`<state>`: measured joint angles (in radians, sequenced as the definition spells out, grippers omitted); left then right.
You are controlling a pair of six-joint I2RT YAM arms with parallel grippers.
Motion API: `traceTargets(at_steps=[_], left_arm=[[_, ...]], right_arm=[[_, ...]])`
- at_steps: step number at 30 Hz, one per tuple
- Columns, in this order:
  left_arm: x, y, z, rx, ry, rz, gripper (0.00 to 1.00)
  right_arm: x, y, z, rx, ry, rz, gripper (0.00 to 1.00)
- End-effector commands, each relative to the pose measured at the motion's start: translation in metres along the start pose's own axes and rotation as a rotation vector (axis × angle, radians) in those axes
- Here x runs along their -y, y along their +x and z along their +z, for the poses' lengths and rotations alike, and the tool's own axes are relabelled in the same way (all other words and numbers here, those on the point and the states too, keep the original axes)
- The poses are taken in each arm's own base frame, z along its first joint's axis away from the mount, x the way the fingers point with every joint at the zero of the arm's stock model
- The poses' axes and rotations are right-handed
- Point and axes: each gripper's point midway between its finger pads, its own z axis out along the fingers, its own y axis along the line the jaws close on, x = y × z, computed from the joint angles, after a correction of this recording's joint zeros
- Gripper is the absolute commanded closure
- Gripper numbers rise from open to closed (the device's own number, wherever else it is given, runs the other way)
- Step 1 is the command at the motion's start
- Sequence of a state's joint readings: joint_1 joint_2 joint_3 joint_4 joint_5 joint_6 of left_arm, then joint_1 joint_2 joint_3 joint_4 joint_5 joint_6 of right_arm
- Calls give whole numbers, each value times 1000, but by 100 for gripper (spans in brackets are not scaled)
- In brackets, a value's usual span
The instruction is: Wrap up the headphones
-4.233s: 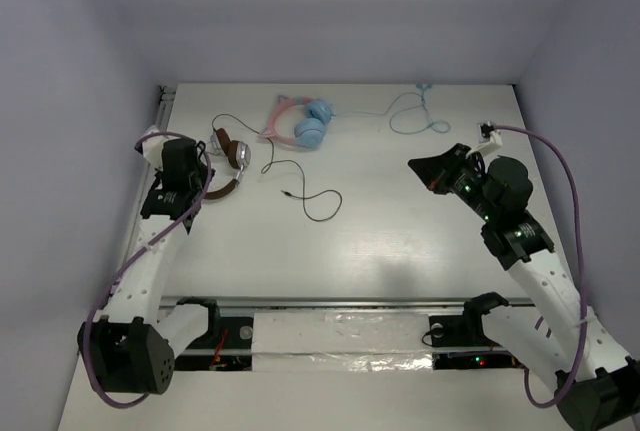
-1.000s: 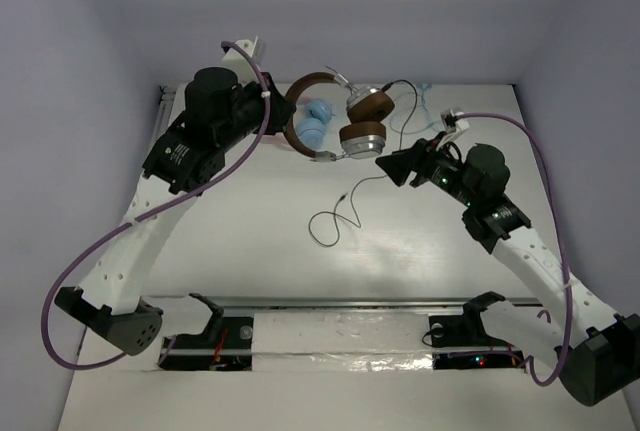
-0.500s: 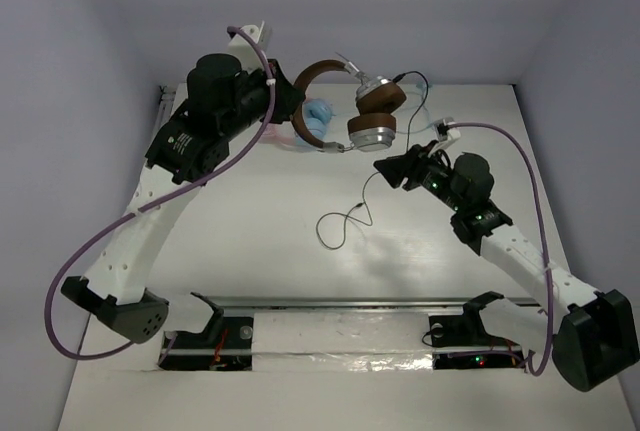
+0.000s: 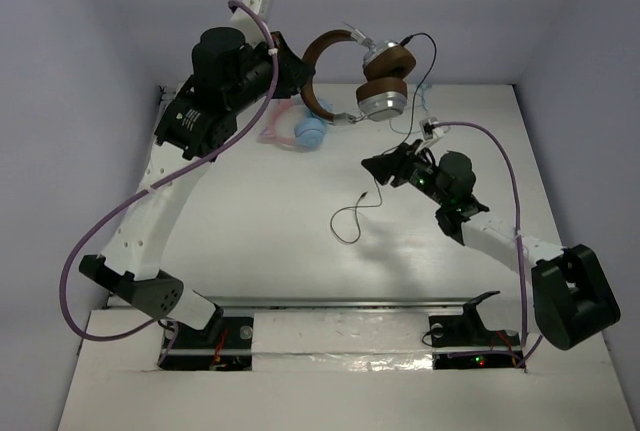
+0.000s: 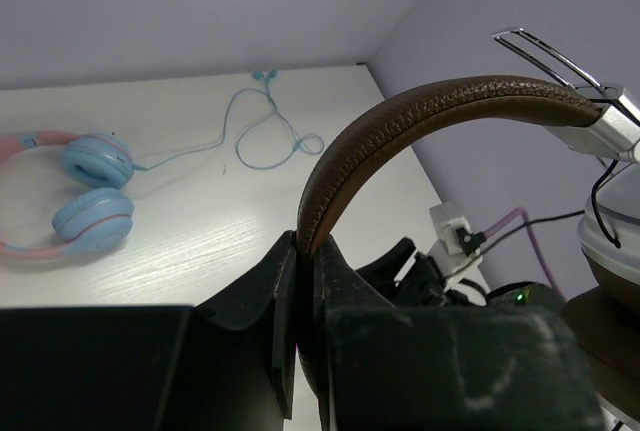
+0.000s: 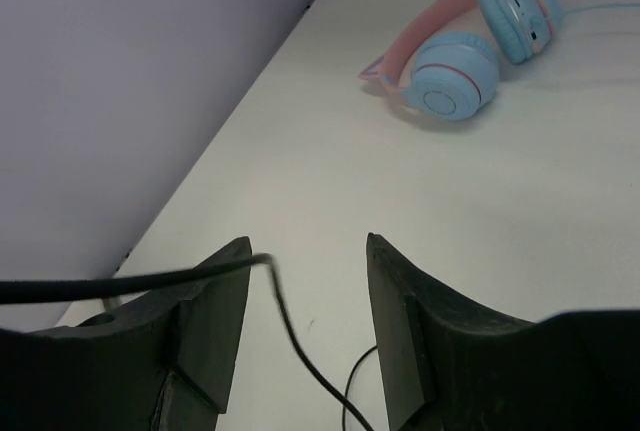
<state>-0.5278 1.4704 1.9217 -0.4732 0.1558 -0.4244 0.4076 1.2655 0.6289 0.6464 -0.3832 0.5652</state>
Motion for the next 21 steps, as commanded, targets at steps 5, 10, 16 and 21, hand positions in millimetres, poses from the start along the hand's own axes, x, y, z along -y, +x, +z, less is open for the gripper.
traceTargets(at_steps=[5,10,16,21], left_arm=[[25,-70,-22,207,105,-71,100],[14,-75,-21,228,87,-99,100],[-11,-55,-10,195,51,-144,100],[-58,-35,-5,199,-2,-252,100]], right_arm=[[-11,3,-8,66,-75,33,44],[-1,16,-11,52,-44,75,63],[19,12,-5,32,86,89,95],[36,-4,7,-25,237,78,100]])
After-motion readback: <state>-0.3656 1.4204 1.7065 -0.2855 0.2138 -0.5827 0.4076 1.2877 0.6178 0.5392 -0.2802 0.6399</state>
